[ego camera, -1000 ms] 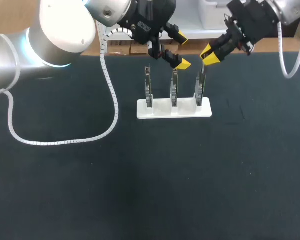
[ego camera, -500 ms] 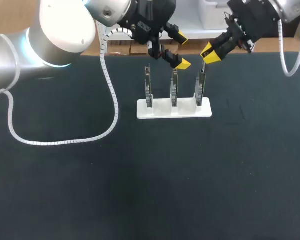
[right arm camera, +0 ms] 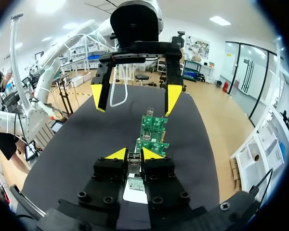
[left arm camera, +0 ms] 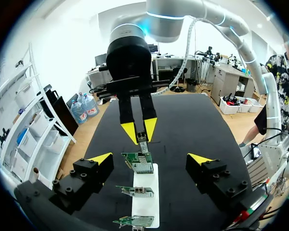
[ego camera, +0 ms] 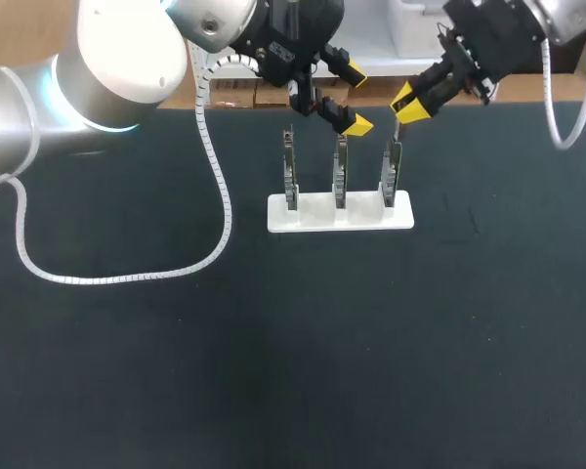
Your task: Pick up the optical module with the left hand, and insert it into the network port with the right hand.
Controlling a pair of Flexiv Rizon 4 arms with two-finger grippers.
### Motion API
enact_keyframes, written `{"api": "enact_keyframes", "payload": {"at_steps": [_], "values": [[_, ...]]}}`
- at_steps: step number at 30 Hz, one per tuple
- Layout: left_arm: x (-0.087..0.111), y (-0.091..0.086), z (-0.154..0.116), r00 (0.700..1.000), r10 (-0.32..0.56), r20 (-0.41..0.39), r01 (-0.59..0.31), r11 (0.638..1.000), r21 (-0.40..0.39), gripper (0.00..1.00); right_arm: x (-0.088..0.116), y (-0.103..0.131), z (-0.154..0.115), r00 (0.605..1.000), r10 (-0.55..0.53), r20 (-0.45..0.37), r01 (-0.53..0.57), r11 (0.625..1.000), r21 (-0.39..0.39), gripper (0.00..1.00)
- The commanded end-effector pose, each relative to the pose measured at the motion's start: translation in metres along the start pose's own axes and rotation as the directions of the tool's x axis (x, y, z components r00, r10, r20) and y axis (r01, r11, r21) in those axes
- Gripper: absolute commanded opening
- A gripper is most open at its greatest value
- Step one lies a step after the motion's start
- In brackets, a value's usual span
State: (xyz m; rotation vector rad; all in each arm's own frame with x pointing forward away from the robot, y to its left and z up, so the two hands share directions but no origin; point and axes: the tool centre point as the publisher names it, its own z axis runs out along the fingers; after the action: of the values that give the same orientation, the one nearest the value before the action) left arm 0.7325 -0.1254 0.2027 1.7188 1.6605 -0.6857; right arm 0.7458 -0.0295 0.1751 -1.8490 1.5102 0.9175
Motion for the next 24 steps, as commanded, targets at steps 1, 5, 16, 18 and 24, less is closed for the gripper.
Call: {"api": "enact_keyframes", "payload": {"at_steps": [1, 5, 16, 18, 24], "values": [[-0.0013, 0.0009, -0.0003, 1.0, -0.002, -0.007, 0.002, 1.0, 0.002, 1.0, 0.0015, -0.0014, 0.0015, 1.0, 0.002, -0.002, -0.002, 1.0, -0.005, 0.04], [-0.0013, 0.0009, -0.0003, 1.0, -0.002, -0.007, 0.002, 1.0, 0.002, 1.0, 0.0056, -0.0025, 0.0046, 1.0, 0.009, 0.008, -0.009, 1.0, -0.013, 0.03], [-0.0013, 0.0009, -0.0003, 1.0, -0.002, -0.007, 0.002, 1.0, 0.002, 1.0, 0.0005, -0.0058, -0.0013, 1.0, -0.008, 0.007, 0.008, 1.0, -0.008, 0.03], [-0.0013, 0.0009, -0.0003, 1.0, -0.002, -0.007, 0.002, 1.0, 0.002, 1.0, -0.0002, -0.0068, -0.0029, 1.0, -0.012, 0.004, 0.012, 1.0, -0.006, 0.03], [-0.0013, 0.0009, -0.0003, 1.0, -0.002, -0.007, 0.002, 1.0, 0.002, 1.0, 0.0037, -0.0063, -0.001, 1.0, -0.003, 0.005, 0.003, 1.0, -0.012, 0.02]]}}
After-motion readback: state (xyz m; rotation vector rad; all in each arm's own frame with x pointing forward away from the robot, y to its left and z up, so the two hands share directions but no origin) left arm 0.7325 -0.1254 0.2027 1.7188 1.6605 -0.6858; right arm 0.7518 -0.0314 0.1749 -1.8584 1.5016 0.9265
